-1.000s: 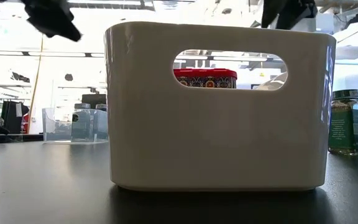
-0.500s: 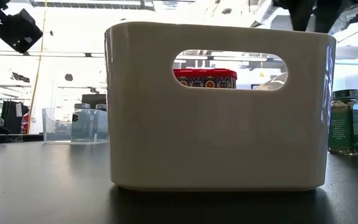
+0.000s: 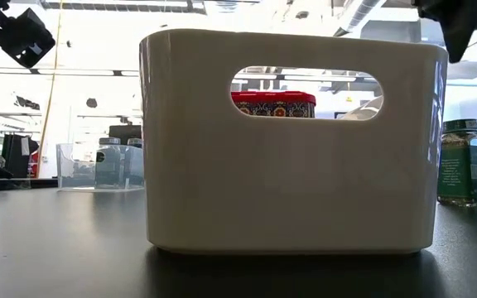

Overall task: Sort spices by type
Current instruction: Put the bottom green seasoning bottle into the transparent bin

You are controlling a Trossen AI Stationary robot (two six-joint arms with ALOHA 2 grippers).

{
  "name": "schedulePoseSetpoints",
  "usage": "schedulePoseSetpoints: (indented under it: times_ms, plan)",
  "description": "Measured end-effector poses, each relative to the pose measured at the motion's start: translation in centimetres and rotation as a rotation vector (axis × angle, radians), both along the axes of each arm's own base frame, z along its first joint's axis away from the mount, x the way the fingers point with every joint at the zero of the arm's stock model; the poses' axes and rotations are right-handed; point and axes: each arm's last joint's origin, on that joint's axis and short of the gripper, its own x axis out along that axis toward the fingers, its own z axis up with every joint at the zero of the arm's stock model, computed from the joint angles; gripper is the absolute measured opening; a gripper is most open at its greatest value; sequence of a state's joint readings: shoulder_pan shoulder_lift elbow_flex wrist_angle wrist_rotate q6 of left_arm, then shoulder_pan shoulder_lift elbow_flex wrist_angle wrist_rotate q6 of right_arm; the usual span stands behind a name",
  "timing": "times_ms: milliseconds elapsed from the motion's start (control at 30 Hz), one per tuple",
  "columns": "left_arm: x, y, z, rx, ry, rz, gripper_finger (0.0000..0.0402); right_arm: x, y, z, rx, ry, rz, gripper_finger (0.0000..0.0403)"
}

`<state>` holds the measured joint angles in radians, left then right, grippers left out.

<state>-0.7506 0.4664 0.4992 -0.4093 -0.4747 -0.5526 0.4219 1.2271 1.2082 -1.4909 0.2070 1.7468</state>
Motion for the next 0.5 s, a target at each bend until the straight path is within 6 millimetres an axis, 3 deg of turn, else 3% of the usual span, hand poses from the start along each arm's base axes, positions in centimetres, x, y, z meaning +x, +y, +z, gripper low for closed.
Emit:
schedulePoseSetpoints:
  times_ms: [200,500]
  plan:
    - [0.0,0.0,-0.1,-0.049,0.018,0.02,0.0258,-0.3,-0.6,-1.5,-0.018,0.03,0.053,0.0264]
    - [0.0,0.0,-0.1,-0.098,0.031,0.039,0.0258,1.1,-2.2,-3.9,-0.032,0.037,0.124,0.0264]
